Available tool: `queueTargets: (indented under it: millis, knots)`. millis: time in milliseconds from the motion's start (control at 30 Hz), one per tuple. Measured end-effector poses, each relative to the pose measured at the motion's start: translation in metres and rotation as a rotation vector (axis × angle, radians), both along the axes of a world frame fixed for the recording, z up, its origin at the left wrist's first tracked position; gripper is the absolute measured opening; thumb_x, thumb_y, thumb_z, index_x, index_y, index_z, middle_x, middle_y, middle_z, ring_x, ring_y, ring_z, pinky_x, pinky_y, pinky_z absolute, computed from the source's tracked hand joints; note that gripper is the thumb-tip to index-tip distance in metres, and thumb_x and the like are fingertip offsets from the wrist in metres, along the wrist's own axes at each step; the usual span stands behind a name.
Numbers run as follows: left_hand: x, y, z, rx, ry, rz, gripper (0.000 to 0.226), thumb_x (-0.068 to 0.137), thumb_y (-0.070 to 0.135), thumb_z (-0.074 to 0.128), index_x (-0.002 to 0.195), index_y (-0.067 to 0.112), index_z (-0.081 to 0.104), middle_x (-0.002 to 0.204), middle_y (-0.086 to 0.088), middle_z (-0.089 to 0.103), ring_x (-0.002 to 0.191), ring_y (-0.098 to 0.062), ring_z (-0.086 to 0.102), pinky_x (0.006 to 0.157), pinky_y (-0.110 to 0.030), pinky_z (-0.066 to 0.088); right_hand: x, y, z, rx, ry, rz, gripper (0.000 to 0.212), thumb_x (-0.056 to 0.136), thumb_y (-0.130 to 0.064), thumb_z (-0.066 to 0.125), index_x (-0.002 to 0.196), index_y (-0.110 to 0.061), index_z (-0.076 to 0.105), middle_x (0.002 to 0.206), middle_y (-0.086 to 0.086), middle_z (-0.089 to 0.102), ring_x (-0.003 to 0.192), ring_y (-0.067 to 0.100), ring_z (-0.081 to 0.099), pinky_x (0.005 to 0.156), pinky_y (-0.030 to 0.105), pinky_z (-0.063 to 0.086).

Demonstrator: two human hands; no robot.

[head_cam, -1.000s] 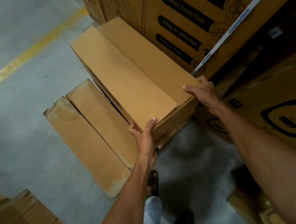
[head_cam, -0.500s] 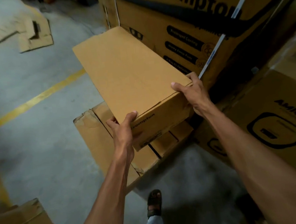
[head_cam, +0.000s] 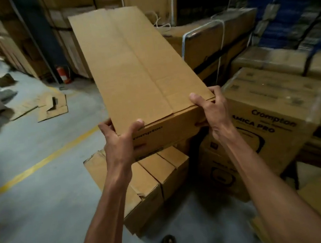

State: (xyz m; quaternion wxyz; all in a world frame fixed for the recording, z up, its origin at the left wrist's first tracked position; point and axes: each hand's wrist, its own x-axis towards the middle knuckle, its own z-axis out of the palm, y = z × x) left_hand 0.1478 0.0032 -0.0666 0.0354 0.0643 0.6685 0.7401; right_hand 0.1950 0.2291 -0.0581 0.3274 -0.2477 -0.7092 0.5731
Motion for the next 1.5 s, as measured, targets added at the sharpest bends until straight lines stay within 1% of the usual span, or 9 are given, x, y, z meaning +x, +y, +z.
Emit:
queueTargets:
  millis: [267,400,633,833,1033,1133,1267,1400,1500]
  knots:
    - [0.052,0.058,0.049,-0.013,0.163,-0.273,0.073,0.066,0.051,0.081,0.125,0.034,0.041,0.125,-0.002,0.06,0.107,-0.026,0.068,0.073,-0.055,0.063,0.125,0.03,0.037,0.0,0.201,-0.298,0.043,0.089,-0.043,0.074,0.12,-0.024,0.052,0.108,-0.011,0.063,0.097,0.011,0.064,0.071,0.031,0.058]
    - [0.057,0.102,0.062,0.023,0.148,-0.488,0.069,0.071,0.043,0.08,0.126,0.031,0.041,0.131,-0.006,0.057,0.11,-0.027,0.067,0.073,-0.054,0.063,0.167,0.051,0.04,-0.005,0.24,-0.456,0.044,0.087,-0.044,0.075,0.119,-0.026,0.052,0.107,-0.013,0.064,0.098,0.012,0.065,0.084,0.045,0.06]
    - [0.05,0.187,0.059,0.0,0.119,-0.765,0.061,0.089,0.029,0.075,0.135,0.024,0.036,0.127,-0.002,0.054,0.111,-0.024,0.061,0.077,-0.05,0.063,0.204,0.087,0.029,-0.001,0.225,-0.728,0.045,0.088,-0.041,0.076,0.122,-0.024,0.052,0.11,-0.012,0.064,0.105,0.017,0.063,0.091,0.046,0.056]
    - [0.009,0.251,0.04,-0.054,0.086,-0.902,0.058,0.091,0.025,0.072,0.135,0.02,0.034,0.124,0.001,0.055,0.11,-0.022,0.062,0.081,-0.051,0.063,0.179,0.119,0.007,-0.06,0.209,-0.838,0.041,0.084,-0.046,0.077,0.114,-0.035,0.052,0.109,-0.014,0.064,0.102,0.019,0.066,0.082,0.055,0.059]
    - [-0.057,0.308,0.027,-0.079,0.053,-0.969,0.056,0.09,0.027,0.073,0.132,0.02,0.036,0.123,-0.003,0.056,0.11,-0.025,0.062,0.077,-0.053,0.063,0.125,0.155,0.003,-0.067,0.156,-0.913,0.04,0.091,-0.04,0.073,0.121,-0.027,0.049,0.107,-0.014,0.06,0.093,0.013,0.063,0.071,0.057,0.062]
    - [-0.082,0.332,0.025,-0.109,0.046,-0.999,0.057,0.089,0.031,0.074,0.131,0.022,0.036,0.123,-0.002,0.055,0.11,-0.023,0.061,0.076,-0.052,0.063,0.103,0.172,0.001,-0.095,0.124,-0.934,0.045,0.092,-0.042,0.072,0.127,-0.027,0.047,0.119,-0.007,0.058,0.096,0.012,0.06,0.071,0.056,0.062]
    - [-0.102,0.36,0.019,-0.147,-0.009,-1.028,0.054,0.088,0.031,0.075,0.127,0.023,0.039,0.122,-0.002,0.056,0.111,-0.023,0.058,0.071,-0.05,0.064,0.085,0.194,-0.007,-0.133,0.076,-0.958,0.041,0.093,-0.042,0.071,0.124,-0.03,0.047,0.109,-0.017,0.056,0.093,0.008,0.057,0.072,0.059,0.061]
    - [-0.113,0.388,0.004,-0.179,-0.078,-1.058,0.054,0.087,0.031,0.075,0.127,0.023,0.039,0.121,-0.001,0.054,0.111,-0.024,0.057,0.07,-0.052,0.064,0.074,0.22,-0.016,-0.182,0.014,-0.964,0.047,0.092,-0.045,0.071,0.129,-0.03,0.046,0.125,-0.006,0.056,0.1,0.016,0.057,0.07,0.058,0.061]
    - [-0.116,0.409,-0.007,-0.203,-0.136,-1.073,0.051,0.088,0.029,0.075,0.124,0.026,0.04,0.12,0.002,0.051,0.109,-0.024,0.058,0.071,-0.057,0.062,0.071,0.242,-0.024,-0.21,-0.046,-0.971,0.038,0.094,-0.042,0.069,0.12,-0.03,0.045,0.107,-0.012,0.056,0.091,0.014,0.056,0.073,0.062,0.06]
